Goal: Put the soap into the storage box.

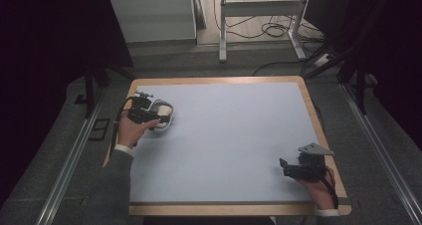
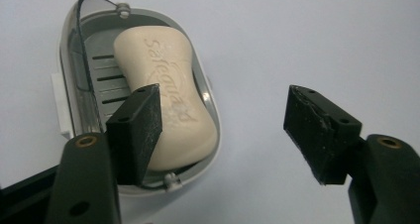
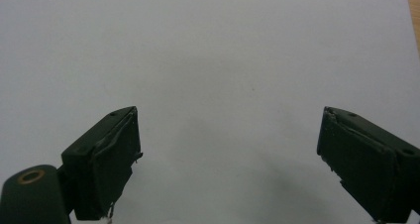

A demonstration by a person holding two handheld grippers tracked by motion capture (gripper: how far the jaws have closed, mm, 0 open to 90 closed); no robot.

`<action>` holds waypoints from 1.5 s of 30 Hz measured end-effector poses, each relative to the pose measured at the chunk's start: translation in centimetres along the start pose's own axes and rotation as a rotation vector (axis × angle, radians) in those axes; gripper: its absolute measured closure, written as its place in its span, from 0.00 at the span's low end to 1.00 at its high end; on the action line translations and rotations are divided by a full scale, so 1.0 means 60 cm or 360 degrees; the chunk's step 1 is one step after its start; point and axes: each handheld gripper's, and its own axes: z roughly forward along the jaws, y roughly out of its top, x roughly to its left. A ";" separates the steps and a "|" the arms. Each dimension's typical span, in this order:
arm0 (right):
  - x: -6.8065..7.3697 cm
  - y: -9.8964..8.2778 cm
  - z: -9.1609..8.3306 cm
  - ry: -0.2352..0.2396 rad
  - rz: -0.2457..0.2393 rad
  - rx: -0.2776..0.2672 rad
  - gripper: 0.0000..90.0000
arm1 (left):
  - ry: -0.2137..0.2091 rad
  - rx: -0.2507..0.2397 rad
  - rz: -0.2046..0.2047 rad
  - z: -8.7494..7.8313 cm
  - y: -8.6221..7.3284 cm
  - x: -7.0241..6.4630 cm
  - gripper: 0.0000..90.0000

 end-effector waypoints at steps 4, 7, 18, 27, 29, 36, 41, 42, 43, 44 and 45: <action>0.000 0.001 -0.001 0.0001 0.0004 -0.0006 0.11 | -0.0009 -0.0024 0.0033 -0.008 -0.009 -0.009 0.32; -0.001 0.001 -0.002 -0.0001 0.0006 -0.0010 0.11 | -0.0030 -0.0039 0.0075 -0.016 -0.023 -0.019 0.31; 0.000 0.002 -0.004 -0.0003 0.0008 -0.0014 0.11 | -0.0059 -0.0040 0.0174 -0.024 -0.078 -0.050 0.29; 0.000 0.003 -0.005 -0.0006 0.0003 -0.0017 0.11 | -0.0067 -0.0099 0.0206 -0.028 -0.132 -0.062 0.29; -0.001 0.003 -0.005 -0.0010 0.0004 -0.0014 0.11 | -0.0084 -0.0095 0.0197 -0.027 -0.146 -0.063 0.29; 0.001 0.003 -0.004 -0.0008 0.0000 -0.0012 0.11 | -0.0083 -0.0015 0.0218 -0.014 -0.188 -0.065 0.29; 0.000 0.003 -0.005 -0.0011 0.0007 -0.0015 0.11 | -0.0119 -0.0024 0.0190 -0.010 -0.208 -0.066 0.29; 0.000 0.003 -0.005 -0.0013 0.0007 -0.0016 0.11 | -0.0129 -0.0025 0.0185 -0.009 -0.211 -0.066 0.29; 0.000 0.003 -0.005 -0.0011 0.0007 -0.0017 0.11 | -0.0135 -0.0024 0.0187 -0.009 -0.212 -0.067 0.29; 0.000 0.003 -0.005 -0.0011 0.0005 -0.0018 0.11 | -0.0144 -0.0028 0.0187 -0.009 -0.212 -0.067 0.29; 0.000 0.003 -0.005 -0.0011 0.0005 -0.0018 0.11 | -0.0144 -0.0028 0.0187 -0.009 -0.212 -0.067 0.29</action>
